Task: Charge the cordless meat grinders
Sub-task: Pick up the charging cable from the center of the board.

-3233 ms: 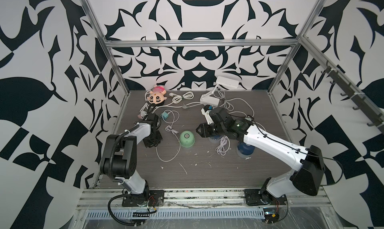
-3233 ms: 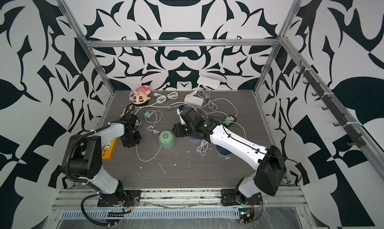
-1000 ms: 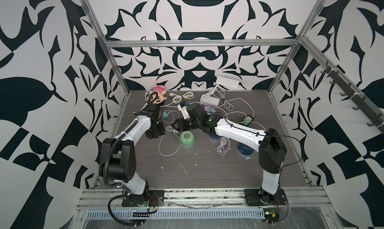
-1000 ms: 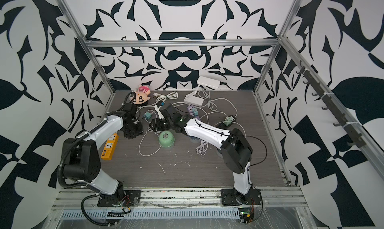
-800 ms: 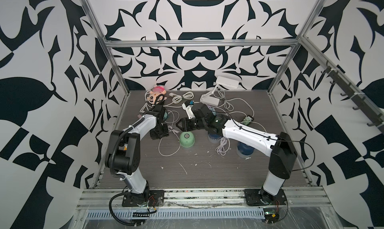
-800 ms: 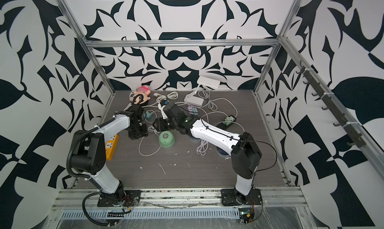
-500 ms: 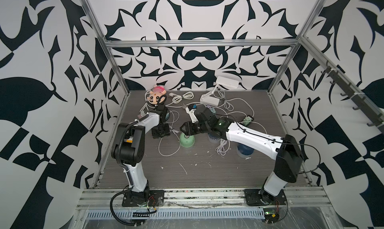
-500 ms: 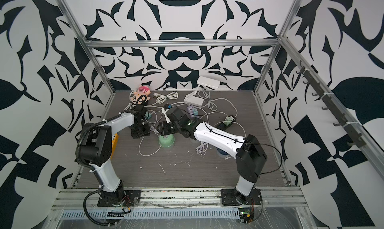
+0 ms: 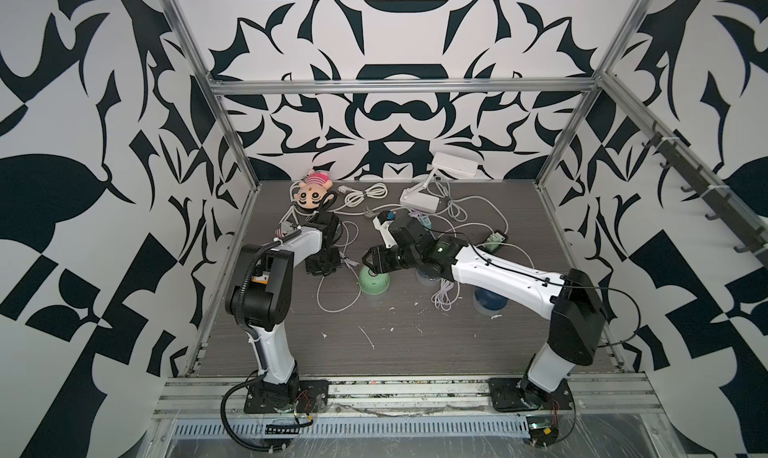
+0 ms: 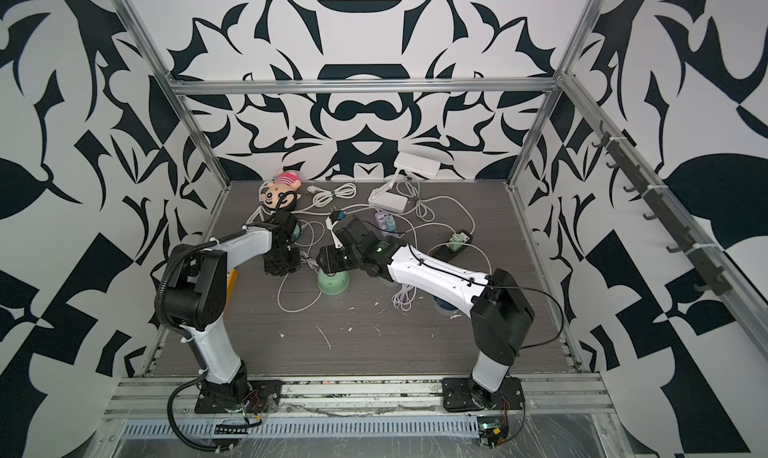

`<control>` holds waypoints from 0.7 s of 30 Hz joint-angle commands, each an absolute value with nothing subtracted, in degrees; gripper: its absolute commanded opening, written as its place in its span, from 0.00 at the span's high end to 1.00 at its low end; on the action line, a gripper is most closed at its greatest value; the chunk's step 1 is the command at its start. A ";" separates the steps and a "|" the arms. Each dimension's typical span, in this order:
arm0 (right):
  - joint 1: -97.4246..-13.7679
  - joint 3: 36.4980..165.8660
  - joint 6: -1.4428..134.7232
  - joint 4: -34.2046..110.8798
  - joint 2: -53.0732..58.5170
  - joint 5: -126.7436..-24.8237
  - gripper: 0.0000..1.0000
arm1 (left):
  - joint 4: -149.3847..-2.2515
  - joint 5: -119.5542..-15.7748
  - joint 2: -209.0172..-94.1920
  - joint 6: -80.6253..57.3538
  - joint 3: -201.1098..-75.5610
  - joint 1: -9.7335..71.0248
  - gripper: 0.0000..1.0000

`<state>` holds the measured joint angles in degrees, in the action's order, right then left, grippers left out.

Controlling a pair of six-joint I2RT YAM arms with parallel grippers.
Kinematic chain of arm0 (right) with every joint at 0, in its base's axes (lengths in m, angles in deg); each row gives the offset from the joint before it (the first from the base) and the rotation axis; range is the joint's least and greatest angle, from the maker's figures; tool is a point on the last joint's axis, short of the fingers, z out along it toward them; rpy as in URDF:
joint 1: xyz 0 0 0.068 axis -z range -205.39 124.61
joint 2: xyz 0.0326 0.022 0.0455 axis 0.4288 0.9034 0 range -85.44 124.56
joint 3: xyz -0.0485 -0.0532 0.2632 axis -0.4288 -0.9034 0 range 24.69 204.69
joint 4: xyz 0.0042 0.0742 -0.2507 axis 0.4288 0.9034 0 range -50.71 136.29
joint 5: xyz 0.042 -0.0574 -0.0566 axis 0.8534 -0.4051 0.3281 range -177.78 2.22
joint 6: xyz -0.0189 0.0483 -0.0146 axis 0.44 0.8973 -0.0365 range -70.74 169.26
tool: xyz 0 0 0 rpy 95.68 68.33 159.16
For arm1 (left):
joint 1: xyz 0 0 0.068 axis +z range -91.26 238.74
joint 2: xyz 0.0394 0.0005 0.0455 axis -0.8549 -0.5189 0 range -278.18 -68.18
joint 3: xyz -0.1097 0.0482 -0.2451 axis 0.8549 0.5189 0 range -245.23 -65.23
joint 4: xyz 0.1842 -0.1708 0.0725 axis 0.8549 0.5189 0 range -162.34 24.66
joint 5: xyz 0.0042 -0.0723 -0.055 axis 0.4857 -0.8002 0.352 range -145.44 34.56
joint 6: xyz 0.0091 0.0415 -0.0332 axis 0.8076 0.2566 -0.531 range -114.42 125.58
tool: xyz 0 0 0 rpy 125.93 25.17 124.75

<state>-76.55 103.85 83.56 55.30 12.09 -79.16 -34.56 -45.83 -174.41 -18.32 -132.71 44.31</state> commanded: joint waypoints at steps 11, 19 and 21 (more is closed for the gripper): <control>-76.93 104.14 83.89 53.35 9.92 -79.65 0.48 | -33.08 -51.30 -169.18 -21.11 -130.82 44.12 1.00; -76.96 107.88 82.76 55.01 12.27 -79.30 0.49 | -30.89 -51.98 -162.05 -22.01 -131.21 44.09 1.00; -77.11 109.09 82.65 55.28 13.19 -79.05 0.49 | -30.01 -51.67 -161.24 -21.93 -131.39 44.10 1.00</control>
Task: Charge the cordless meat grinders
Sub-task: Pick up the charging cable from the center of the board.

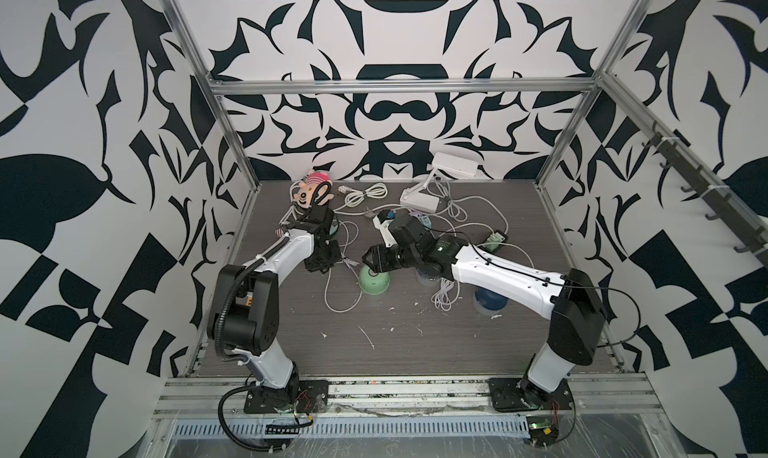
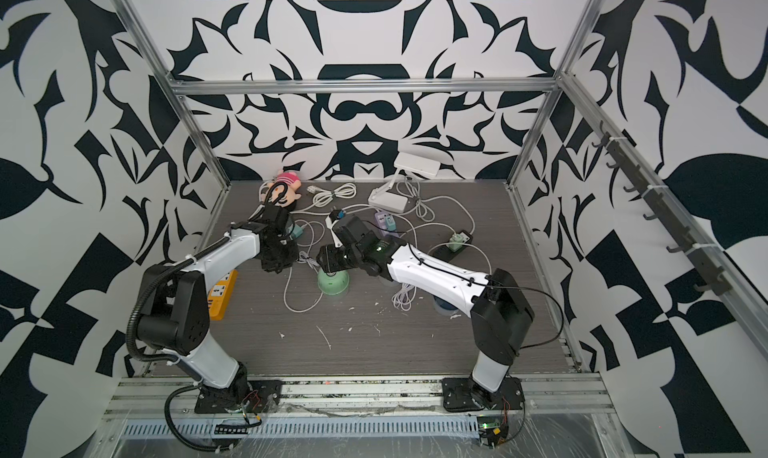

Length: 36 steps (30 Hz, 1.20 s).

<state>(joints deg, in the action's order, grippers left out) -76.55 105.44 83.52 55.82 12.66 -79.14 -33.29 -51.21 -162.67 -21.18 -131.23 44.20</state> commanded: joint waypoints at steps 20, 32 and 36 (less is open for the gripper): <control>-78.45 113.76 80.72 41.48 23.69 -74.29 0.50 | -23.83 -53.50 -154.20 -23.46 -136.03 44.15 1.00; -78.39 112.30 77.58 25.79 28.29 -68.51 0.55 | -20.23 -55.47 -149.96 -24.10 -140.74 46.09 1.00; -78.40 112.81 79.12 23.36 29.97 -67.15 0.56 | -19.70 -55.70 -149.58 -24.12 -141.19 46.09 1.00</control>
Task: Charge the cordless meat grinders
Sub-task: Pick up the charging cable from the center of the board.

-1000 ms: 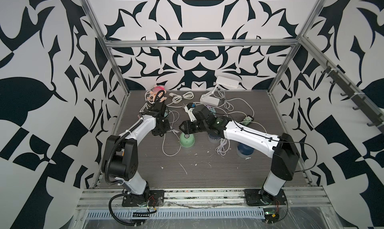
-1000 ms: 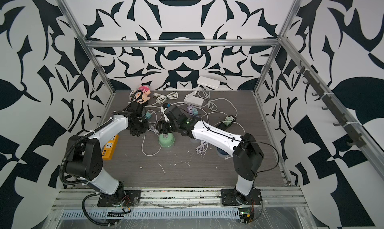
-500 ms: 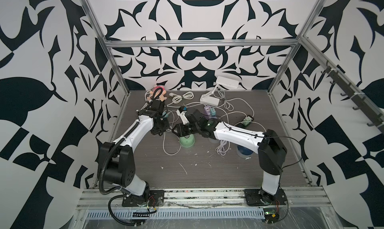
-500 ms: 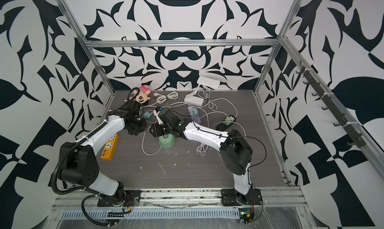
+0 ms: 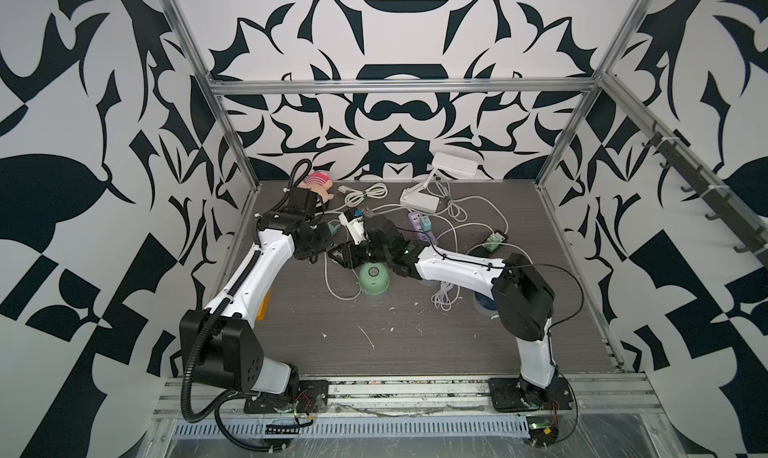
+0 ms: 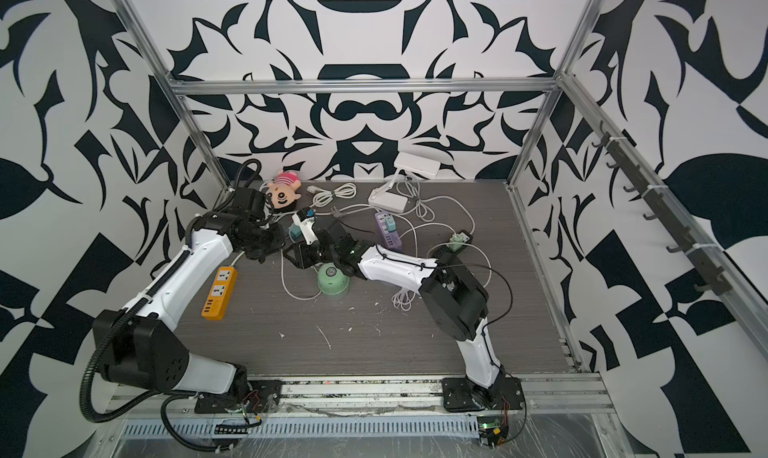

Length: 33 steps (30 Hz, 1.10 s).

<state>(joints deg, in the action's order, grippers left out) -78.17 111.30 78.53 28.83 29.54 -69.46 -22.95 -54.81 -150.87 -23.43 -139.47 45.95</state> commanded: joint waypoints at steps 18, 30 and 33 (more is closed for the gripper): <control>-78.22 117.82 83.86 22.41 35.32 -63.26 0.73 | -18.88 -55.96 -147.66 -24.39 -140.20 46.09 1.00; -72.99 116.01 92.01 19.22 33.58 -51.99 1.00 | -20.55 -63.31 -143.97 -22.32 -142.17 52.78 0.35; -70.79 115.58 94.74 18.28 32.78 -47.01 1.00 | -29.20 -78.12 -141.97 -24.60 -138.45 58.00 0.36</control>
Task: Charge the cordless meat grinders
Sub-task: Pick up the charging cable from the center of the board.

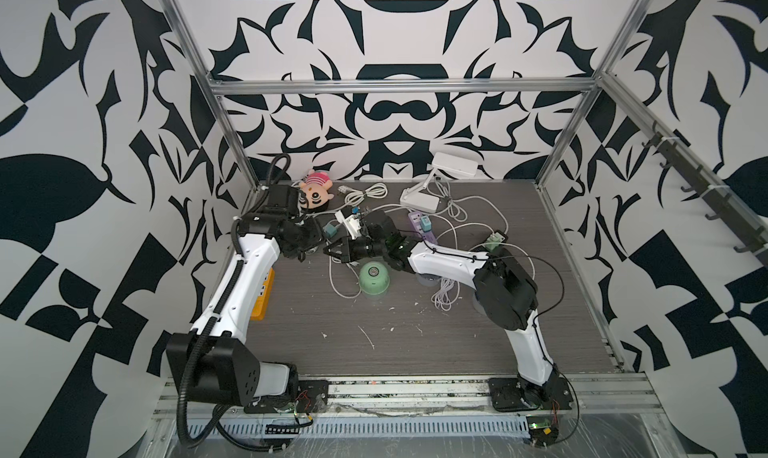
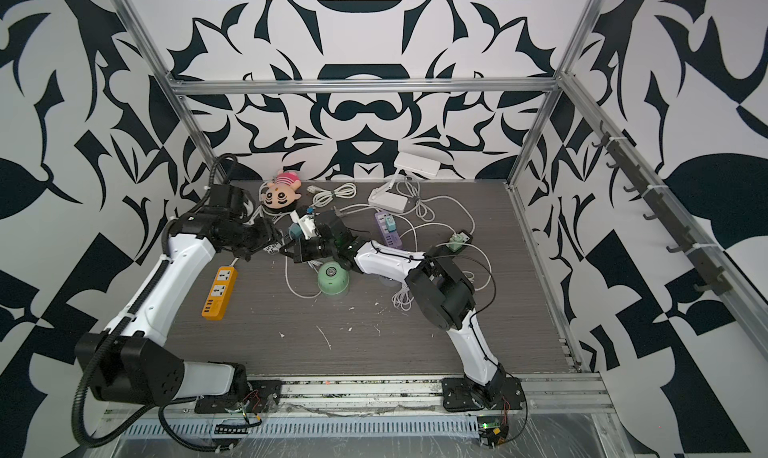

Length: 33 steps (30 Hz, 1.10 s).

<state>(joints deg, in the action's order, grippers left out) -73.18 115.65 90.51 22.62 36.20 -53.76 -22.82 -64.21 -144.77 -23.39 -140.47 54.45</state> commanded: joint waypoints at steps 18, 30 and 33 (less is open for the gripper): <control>-70.72 113.47 101.20 11.64 29.78 -39.38 1.00 | -53.77 -99.45 -144.33 -33.15 -126.94 60.04 0.48; -71.53 112.93 101.55 11.51 29.78 -39.58 1.00 | -55.11 -99.95 -143.23 -33.96 -126.83 60.03 0.70; -71.50 112.92 101.38 11.94 29.61 -39.82 1.00 | -54.89 -100.22 -143.63 -33.92 -126.89 60.06 0.79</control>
